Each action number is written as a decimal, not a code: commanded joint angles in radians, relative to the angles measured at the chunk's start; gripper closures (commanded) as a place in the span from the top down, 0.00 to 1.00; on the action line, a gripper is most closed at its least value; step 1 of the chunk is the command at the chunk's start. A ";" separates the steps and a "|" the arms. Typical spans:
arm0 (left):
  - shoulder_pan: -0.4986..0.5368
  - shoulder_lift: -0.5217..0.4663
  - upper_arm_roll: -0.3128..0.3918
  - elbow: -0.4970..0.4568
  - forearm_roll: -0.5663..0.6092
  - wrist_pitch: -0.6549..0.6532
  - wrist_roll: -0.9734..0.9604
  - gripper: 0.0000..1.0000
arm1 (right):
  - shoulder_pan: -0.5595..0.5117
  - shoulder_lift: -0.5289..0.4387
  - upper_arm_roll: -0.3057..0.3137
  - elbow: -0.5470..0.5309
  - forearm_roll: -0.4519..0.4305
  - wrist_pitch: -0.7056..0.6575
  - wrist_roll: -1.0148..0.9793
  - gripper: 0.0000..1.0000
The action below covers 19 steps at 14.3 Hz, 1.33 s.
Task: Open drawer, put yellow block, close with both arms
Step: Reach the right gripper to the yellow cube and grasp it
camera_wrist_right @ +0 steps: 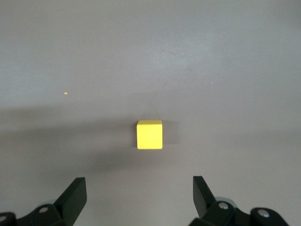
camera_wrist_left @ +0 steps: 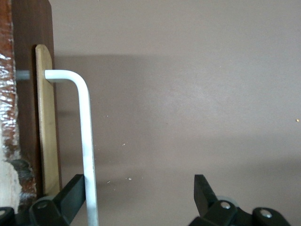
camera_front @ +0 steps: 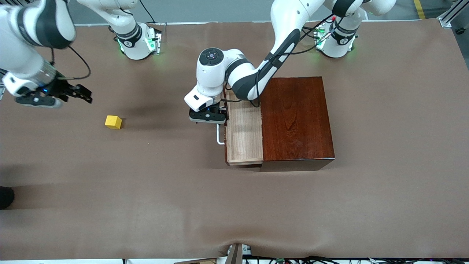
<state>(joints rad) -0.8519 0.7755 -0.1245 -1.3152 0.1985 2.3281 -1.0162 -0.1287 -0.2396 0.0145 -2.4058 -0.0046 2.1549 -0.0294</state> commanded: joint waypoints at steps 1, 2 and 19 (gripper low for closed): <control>-0.012 0.030 0.003 0.062 -0.013 0.016 0.013 1.00 | -0.009 0.135 -0.001 -0.010 -0.015 0.130 0.005 1.00; -0.009 0.022 0.003 0.062 -0.014 0.016 0.013 1.00 | -0.012 0.191 -0.001 -0.010 -0.015 0.173 0.005 1.00; 0.210 -0.218 0.000 0.053 -0.021 -0.251 0.047 1.00 | -0.017 0.464 -0.005 -0.046 -0.015 0.306 0.002 0.01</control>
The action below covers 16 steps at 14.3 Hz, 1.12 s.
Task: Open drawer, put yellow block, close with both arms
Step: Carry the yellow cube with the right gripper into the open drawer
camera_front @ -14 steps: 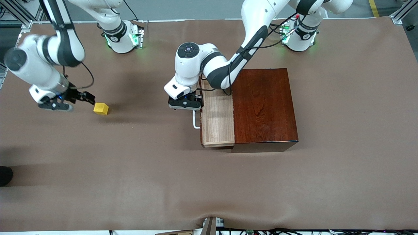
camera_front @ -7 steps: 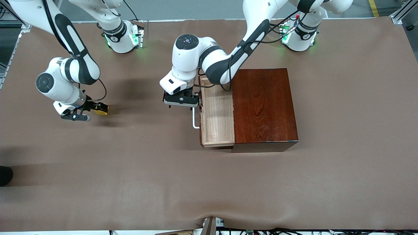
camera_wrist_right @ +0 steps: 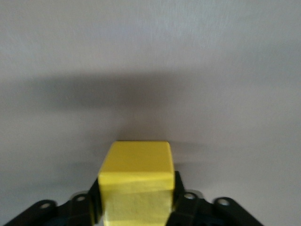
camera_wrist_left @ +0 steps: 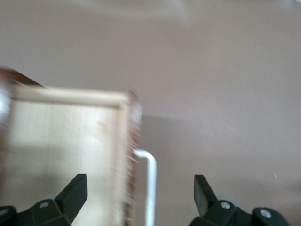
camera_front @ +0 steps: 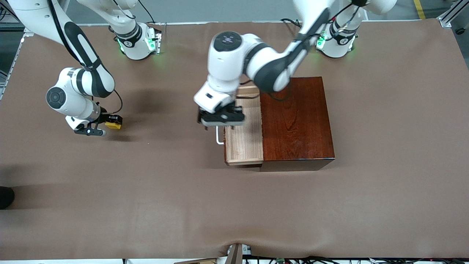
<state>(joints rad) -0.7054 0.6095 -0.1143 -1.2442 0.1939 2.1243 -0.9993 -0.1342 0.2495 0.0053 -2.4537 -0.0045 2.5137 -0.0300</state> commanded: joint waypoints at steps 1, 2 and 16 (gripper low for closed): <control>0.105 -0.075 -0.012 -0.020 -0.017 -0.069 0.030 1.00 | -0.010 -0.041 0.005 0.019 -0.015 -0.096 0.004 0.00; 0.147 -0.100 -0.012 -0.024 -0.017 -0.092 0.030 1.00 | -0.008 -0.071 0.005 0.045 -0.015 -0.157 0.005 0.00; 0.589 -0.434 -0.012 -0.297 -0.088 -0.279 0.557 1.00 | 0.292 -0.214 0.016 0.818 0.056 -0.905 0.276 0.00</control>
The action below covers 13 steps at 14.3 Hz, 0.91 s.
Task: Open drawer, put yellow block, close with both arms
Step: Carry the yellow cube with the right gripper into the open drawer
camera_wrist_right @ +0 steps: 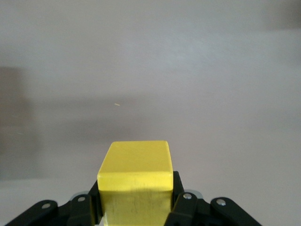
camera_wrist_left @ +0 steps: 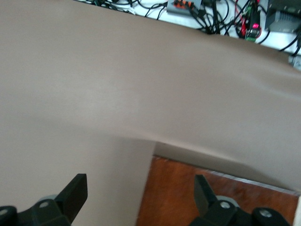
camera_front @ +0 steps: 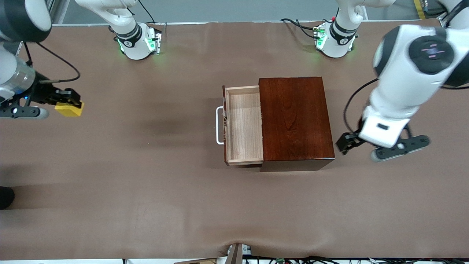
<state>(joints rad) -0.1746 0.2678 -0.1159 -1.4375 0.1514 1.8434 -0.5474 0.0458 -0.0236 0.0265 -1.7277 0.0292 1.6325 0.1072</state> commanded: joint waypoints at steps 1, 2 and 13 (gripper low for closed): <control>0.087 -0.119 -0.010 -0.127 -0.064 0.002 0.175 1.00 | 0.177 0.097 -0.005 0.135 0.046 -0.023 0.245 0.00; 0.118 -0.143 -0.010 -0.150 -0.090 0.002 0.234 1.00 | 0.237 0.140 -0.005 0.187 0.079 -0.022 0.347 0.00; 0.231 -0.321 0.004 -0.178 -0.141 -0.260 0.511 1.00 | 0.641 0.678 -0.007 0.620 0.109 0.248 0.776 0.00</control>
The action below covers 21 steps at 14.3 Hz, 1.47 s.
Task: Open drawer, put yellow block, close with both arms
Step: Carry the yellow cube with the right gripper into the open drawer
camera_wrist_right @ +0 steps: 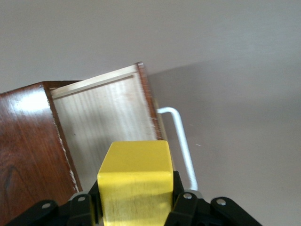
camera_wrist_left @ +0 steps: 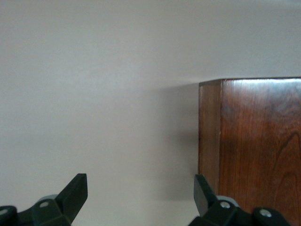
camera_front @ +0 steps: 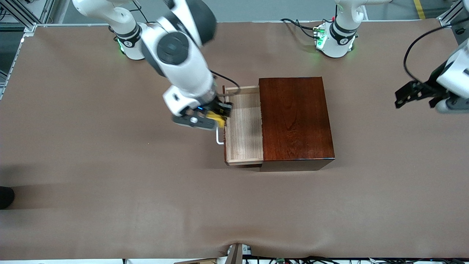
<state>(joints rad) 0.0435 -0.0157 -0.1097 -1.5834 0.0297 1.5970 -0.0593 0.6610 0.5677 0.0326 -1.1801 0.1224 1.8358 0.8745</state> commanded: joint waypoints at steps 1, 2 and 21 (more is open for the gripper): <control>0.012 -0.038 0.004 -0.024 -0.019 -0.011 0.024 1.00 | 0.041 0.116 -0.014 0.071 0.016 0.097 0.009 0.00; 0.001 -0.039 0.021 -0.021 -0.019 -0.012 0.024 1.00 | 0.049 0.139 -0.014 0.071 0.014 0.137 0.009 0.00; -0.027 -0.020 0.018 0.028 -0.040 -0.084 0.128 1.00 | 0.035 0.204 -0.010 0.109 0.017 0.125 0.008 1.00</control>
<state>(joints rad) 0.0182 -0.0570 -0.0982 -1.5834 0.0082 1.5459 0.0324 0.7160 0.8228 0.0203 -1.1011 0.1226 2.0595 0.8749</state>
